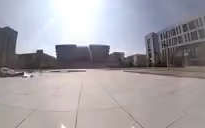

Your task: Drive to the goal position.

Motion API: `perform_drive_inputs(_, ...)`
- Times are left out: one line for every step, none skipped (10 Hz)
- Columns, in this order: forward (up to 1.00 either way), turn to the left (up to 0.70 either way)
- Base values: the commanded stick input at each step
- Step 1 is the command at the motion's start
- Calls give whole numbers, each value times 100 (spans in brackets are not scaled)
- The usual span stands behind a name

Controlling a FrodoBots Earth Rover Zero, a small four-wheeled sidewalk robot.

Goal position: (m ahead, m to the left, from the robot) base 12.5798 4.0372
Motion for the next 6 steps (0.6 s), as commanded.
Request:
perform_drive_inputs(70,0)
perform_drive_inputs(70,0)
perform_drive_inputs(70,0)
perform_drive_inputs(70,0)
perform_drive_inputs(70,0)
perform_drive_inputs(70,0)
